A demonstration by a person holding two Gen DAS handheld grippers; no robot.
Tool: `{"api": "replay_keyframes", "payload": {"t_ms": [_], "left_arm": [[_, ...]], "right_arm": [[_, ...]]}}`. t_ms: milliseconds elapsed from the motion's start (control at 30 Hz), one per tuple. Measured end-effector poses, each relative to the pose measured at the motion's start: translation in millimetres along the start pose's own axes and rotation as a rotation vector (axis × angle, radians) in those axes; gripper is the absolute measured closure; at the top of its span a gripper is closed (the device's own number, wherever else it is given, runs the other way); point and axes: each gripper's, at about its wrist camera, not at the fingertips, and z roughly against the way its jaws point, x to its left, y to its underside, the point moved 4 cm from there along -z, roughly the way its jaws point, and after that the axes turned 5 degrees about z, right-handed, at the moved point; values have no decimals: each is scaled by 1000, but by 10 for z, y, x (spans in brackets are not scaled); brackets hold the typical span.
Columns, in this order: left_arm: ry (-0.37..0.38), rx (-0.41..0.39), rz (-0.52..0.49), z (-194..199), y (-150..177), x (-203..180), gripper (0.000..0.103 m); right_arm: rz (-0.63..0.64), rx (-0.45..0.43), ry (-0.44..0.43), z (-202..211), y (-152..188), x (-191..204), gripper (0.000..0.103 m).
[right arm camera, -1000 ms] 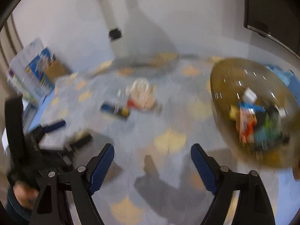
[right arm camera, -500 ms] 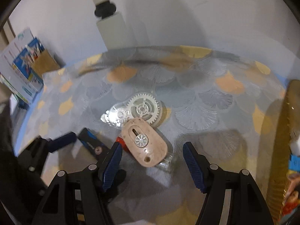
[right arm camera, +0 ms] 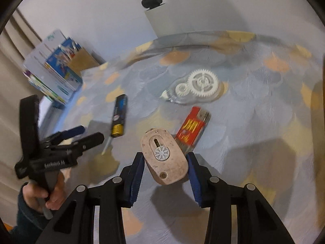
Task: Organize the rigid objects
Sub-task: 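Grasp the pink oval gear toy with the right tool while the left tool grasps the black FASHION stick, then carry the pink toy and black stick into the amber bowl and open both tools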
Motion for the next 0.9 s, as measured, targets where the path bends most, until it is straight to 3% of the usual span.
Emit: {"api": "replay_keyframes", "payload": {"t_ms": [100, 167, 200, 267, 333, 400, 533, 700, 800, 900], "left_arm": [[61, 0, 42, -37, -89, -94, 3], [39, 12, 59, -179, -161, -193, 3], [-12, -19, 34, -229, -216, -272, 6], [-67, -42, -16, -309, -265, -364, 23], [-164, -72, -116, -369, -266, -501, 64], [-122, -65, -170, -359, -221, -589, 83], [21, -29, -232, -141, 105, -631, 83], [93, 25, -289, 198, 695, -635, 83], [123, 47, -309, 408, 1114, -607, 83], [125, 54, -312, 479, 1319, -604, 83]], "right_arm": [[-26, -34, 28, 140, 106, -9, 62], [-29, -52, 35, 247, 155, 3, 62], [-28, -54, 36, 273, 168, -2, 62], [-21, -52, 46, 319, 200, 24, 62], [-4, -48, 67, 368, 256, 27, 62], [5, -38, 86, 382, 316, 27, 62], [-11, -35, 73, 438, 469, 63, 62], [-2, -62, 83, 662, 766, 249, 62], [16, -57, 133, 754, 986, 352, 62], [60, -33, 234, 747, 1219, 428, 62]]}}
